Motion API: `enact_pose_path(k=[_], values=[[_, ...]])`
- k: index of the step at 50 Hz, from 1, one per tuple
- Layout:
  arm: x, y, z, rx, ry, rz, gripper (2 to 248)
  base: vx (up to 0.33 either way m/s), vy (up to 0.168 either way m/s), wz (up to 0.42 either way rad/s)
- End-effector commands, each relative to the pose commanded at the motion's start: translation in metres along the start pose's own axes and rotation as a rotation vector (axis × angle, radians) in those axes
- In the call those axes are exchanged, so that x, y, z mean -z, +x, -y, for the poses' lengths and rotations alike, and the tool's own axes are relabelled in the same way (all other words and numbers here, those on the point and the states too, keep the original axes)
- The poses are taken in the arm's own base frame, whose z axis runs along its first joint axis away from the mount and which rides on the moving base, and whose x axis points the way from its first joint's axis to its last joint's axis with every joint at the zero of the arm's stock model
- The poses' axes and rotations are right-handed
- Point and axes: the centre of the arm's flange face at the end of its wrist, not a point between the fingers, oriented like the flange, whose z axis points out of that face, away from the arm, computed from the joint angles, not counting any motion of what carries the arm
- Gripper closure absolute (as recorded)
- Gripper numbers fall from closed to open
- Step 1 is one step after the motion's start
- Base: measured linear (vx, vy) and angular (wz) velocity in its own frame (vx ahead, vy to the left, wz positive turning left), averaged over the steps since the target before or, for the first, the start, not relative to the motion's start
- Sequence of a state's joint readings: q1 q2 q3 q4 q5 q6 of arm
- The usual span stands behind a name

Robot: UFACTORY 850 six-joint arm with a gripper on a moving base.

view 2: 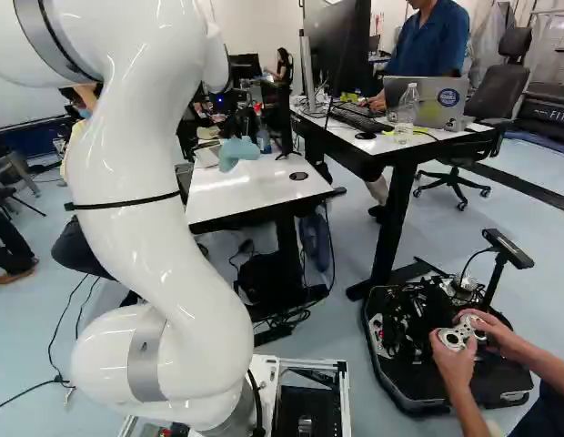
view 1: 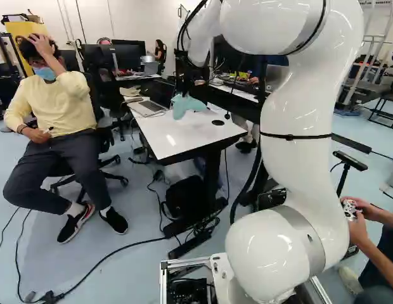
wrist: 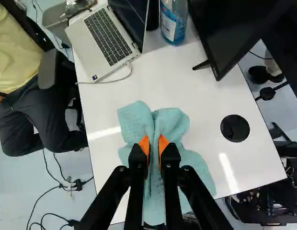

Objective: Clean the table with the green towel

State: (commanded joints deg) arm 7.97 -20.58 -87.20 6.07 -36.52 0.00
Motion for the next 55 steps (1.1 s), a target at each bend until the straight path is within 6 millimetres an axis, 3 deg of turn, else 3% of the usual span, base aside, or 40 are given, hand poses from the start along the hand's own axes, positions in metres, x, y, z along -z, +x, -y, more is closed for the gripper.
enact_pose_path(k=[24, 55], values=[[0.015, -0.015, -0.042, -0.059, -0.034, 0.005, 206, 0.000, 0.000, 0.000], [0.025, -0.021, -0.098, -0.140, -0.080, 0.000, 206, 0.000, 0.000, 0.000]])
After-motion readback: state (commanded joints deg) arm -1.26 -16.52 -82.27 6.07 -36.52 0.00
